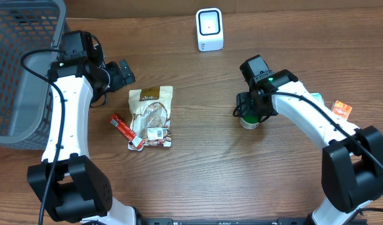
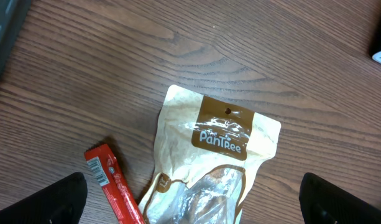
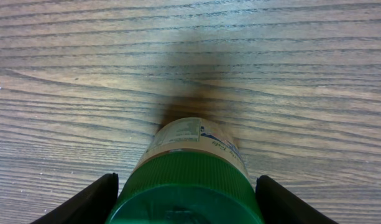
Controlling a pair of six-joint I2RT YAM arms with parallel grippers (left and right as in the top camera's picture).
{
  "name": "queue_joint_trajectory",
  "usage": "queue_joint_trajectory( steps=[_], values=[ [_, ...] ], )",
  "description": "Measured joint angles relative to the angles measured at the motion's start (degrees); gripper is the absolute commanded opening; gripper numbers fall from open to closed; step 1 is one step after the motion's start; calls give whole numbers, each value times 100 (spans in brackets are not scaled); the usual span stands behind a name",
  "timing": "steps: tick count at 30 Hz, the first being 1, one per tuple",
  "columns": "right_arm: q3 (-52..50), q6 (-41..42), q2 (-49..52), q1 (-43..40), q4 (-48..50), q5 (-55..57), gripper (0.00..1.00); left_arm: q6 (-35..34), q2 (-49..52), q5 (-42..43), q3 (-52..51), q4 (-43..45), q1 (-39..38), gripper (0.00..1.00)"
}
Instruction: Scan the item barcode
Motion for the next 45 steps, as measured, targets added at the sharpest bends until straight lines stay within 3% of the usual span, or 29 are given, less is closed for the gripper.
queue_joint_trajectory(
  steps=[17, 25, 29, 45],
  values=[
    [0, 621, -2, 0, -162, 210, 67, 0, 0, 0, 0, 0, 0, 100],
    [7, 693, 0, 0, -350, 378, 83, 0, 0, 0, 0, 0, 0, 100],
    [7, 710, 0, -2, -400, 446, 85, 0, 0, 0, 0, 0, 0, 100],
    [7, 713, 0, 0, -487, 446, 85, 0, 0, 0, 0, 0, 0, 100]
  ],
)
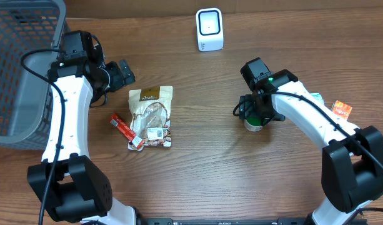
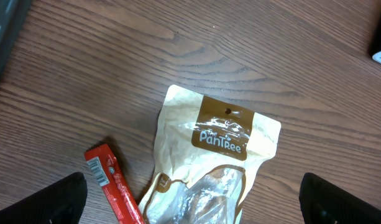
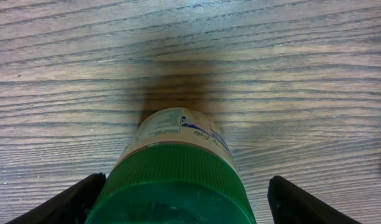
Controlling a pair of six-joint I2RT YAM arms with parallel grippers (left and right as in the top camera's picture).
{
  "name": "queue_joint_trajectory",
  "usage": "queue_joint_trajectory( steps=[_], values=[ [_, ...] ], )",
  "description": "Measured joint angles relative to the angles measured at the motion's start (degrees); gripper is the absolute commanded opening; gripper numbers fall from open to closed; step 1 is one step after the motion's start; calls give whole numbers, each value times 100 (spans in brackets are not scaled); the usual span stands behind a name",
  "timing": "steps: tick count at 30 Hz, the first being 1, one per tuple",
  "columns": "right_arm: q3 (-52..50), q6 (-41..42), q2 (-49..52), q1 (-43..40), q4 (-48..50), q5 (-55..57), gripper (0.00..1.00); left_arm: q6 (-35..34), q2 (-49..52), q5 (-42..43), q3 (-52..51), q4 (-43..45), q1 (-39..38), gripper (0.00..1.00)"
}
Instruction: Scan the item barcode
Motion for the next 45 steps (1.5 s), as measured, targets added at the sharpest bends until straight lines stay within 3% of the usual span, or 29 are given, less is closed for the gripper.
queue_joint_trajectory(
  steps=[45],
  values=[
    [0, -535, 0, 0, 46, -258, 84, 0, 0, 0, 0, 0, 0, 100]
  ],
)
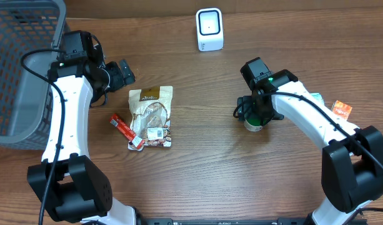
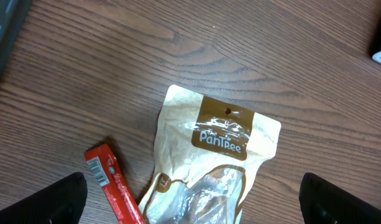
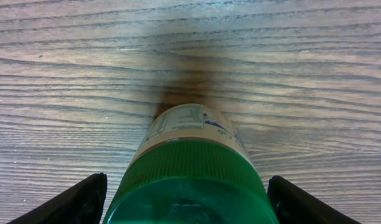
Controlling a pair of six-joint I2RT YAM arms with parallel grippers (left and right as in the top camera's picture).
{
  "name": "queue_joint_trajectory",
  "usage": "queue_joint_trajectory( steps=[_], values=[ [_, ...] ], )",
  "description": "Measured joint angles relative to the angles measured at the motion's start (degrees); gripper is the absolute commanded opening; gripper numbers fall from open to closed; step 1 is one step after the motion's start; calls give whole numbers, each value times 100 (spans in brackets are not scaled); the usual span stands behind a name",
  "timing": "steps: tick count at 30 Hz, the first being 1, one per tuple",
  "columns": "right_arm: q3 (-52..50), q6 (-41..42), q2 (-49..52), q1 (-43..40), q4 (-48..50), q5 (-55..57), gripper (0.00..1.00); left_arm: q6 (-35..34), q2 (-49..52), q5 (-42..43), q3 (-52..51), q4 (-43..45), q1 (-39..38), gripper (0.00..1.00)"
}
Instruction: Scan the item barcode
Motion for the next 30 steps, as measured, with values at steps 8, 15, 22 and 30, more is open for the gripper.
queue_joint_trajectory(
  steps=[8, 15, 22, 30],
  values=[
    [-262, -2, 0, 0, 431, 50, 82, 0, 0, 0, 0, 0, 0, 100],
    [-420, -4, 0, 0, 531, 66, 79, 0, 0, 0, 0, 0, 0, 100],
    [-420, -2, 0, 0, 608, 63, 80, 0, 0, 0, 0, 0, 0, 100],
    [-476, -11, 0, 0, 750, 66, 78, 0, 0, 0, 0, 0, 0, 100]
  ],
)
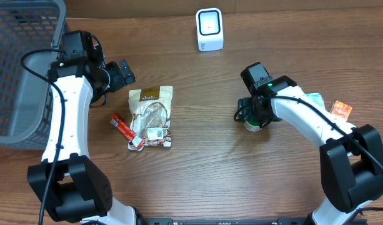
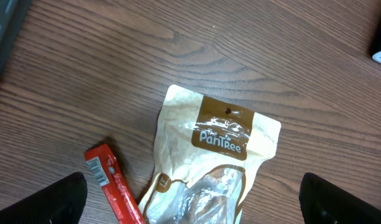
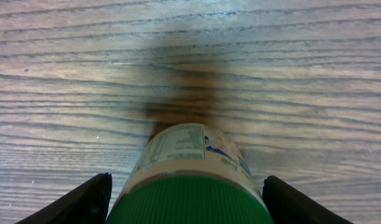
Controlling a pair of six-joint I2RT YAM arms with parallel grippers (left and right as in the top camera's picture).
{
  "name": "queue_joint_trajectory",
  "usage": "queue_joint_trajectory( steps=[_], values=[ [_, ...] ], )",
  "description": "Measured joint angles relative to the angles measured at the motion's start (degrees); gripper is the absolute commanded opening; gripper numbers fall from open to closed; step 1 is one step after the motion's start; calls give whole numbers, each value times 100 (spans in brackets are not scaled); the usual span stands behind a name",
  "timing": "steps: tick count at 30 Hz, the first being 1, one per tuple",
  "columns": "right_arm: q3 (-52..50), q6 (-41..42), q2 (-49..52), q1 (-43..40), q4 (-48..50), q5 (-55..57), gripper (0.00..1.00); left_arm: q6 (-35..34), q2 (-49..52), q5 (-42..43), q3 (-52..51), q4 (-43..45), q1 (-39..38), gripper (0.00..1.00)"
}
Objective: Scan the item barcode
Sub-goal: 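Lift the green-lidded jar with the right gripper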
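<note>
A jar with a green ribbed lid (image 3: pixel 187 199) and a pale printed label (image 3: pixel 184 146) stands on the wooden table (image 1: pixel 197 175) right of centre, seen as jar (image 1: pixel 254 124) from above. My right gripper (image 3: pixel 186 202) straddles it, and both black fingers (image 3: pixel 84 202) touch the lid's sides. The white scanner (image 1: pixel 209 29) stands at the table's back edge. Far left, my left gripper (image 2: pixel 193 202) hangs open above a tan snack pouch (image 2: pixel 218 149).
A red snack stick (image 1: pixel 124 129) lies just left of the pouch (image 1: pixel 152 115). A grey mesh basket (image 1: pixel 19 69) fills the far left. Two small packets, one orange (image 1: pixel 341 110) and one white (image 1: pixel 313 98), lie at the right edge.
In the right wrist view the green lid sits lower between the fingers, more label shows, and the fingers stand slightly closer together. The left arm and its view are unchanged.
First the right fingers pressed on the lid, with the jar slightly further left. Then the fingers stood wider and the jar sat off-centre, clear of the right finger. Later it was centred between them, and now they touch it. The left arm stayed still.
</note>
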Motion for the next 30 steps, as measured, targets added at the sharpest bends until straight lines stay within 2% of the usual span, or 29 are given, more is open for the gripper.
queue_joint_trajectory(
  steps=[13, 16, 19, 22, 30],
  values=[
    [-225, -13, 0, 0, 166, -2, 74, 0, 0, -2, 0, 0, 0, 100],
    [-227, -17, 0, 0, 160, 0, 67, 0, 0, 0, 0, 0, 0, 100],
    [-227, -11, 0, 0, 160, 7, 68, 0, 0, 0, 0, 0, 0, 100],
    [-227, -9, 0, 0, 155, 20, 77, 0, 0, 0, 0, 0, 0, 100],
    [-308, -15, 0, 0, 236, 24, 72, 0, 0, 0, 0, 0, 0, 100]
  ],
)
